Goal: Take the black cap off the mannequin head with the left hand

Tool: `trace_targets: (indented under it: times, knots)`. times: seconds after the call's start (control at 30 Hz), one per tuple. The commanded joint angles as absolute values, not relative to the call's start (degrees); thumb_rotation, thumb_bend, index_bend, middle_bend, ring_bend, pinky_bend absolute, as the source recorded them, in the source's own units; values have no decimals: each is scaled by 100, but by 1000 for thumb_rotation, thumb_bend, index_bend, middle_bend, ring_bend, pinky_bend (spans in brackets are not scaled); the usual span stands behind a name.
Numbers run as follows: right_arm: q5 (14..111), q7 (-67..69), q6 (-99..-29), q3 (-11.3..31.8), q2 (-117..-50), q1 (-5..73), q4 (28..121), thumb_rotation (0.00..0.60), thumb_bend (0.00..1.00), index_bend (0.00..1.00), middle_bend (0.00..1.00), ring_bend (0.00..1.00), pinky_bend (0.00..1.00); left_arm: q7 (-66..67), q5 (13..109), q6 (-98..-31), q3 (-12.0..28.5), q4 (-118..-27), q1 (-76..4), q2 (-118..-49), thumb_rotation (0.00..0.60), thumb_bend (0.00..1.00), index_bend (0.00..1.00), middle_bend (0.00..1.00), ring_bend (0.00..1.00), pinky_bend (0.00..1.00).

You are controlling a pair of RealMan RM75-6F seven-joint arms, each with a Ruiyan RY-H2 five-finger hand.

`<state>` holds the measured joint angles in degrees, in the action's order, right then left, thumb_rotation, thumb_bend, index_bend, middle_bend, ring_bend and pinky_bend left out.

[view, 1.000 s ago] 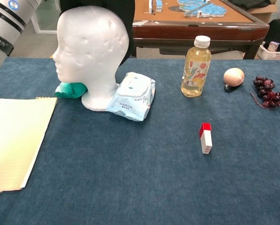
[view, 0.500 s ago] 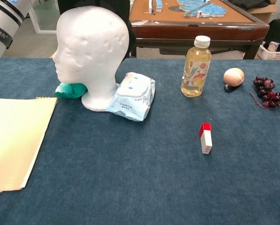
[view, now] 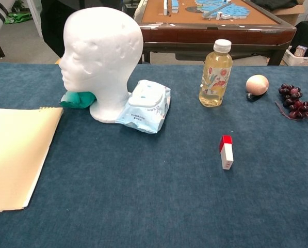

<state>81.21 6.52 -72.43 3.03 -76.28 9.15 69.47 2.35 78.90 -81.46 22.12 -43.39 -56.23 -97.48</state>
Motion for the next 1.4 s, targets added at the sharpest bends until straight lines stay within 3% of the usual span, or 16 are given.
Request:
trace_targets:
  times: [0.03, 0.53, 1.4]
  knots:
    - [8125, 638, -7234, 300, -7633, 923, 6955, 600, 183, 649, 716, 579, 606, 252, 7859, -8170, 2210, -4347, -5566, -9697, 600, 584, 555, 634, 555, 709]
    - [8152, 550, -7242, 291, -7640, 947, 7037, 600, 183, 649, 716, 579, 606, -193, 7742, -8128, 2040, -3708, -5147, -9508, 600, 584, 555, 635, 556, 710]
    - [8176, 490, -7227, 268, -7640, 976, 7088, 600, 183, 649, 716, 579, 606, -1216, 8193, -8383, 1128, -2110, -4118, -9780, 600, 583, 560, 634, 559, 713]
